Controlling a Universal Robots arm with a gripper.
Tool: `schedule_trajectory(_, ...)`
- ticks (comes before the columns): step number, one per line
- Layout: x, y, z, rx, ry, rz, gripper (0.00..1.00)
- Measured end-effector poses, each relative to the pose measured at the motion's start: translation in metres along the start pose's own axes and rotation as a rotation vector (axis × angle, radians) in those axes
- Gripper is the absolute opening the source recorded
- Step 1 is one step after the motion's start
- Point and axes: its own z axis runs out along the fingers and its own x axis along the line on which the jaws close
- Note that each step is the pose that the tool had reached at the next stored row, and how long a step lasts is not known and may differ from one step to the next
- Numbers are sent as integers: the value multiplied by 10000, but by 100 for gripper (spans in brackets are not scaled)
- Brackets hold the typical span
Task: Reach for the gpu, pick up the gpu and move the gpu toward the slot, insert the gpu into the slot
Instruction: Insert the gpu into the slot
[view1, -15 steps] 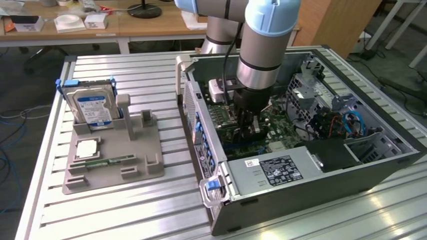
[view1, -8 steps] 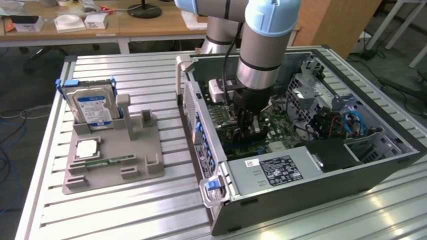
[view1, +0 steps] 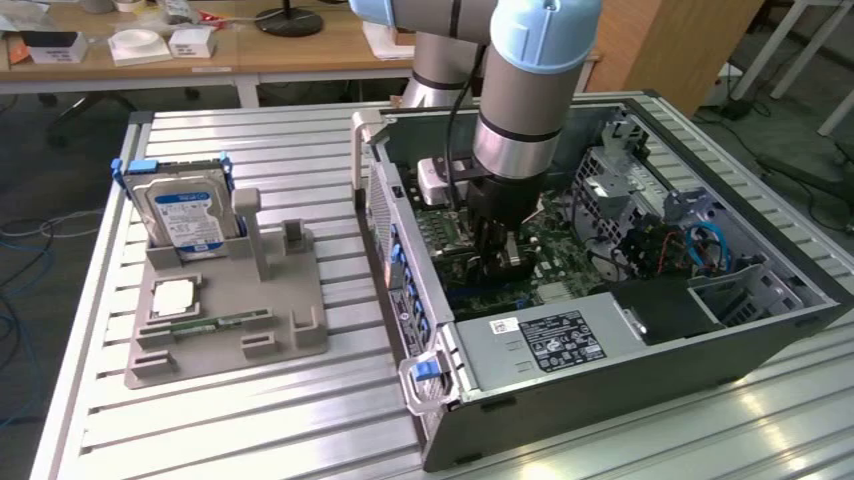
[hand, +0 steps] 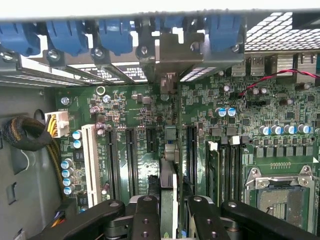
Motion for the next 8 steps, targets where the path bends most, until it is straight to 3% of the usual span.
schedule_trajectory(8,1,-4,-66,-4,8,-25,26)
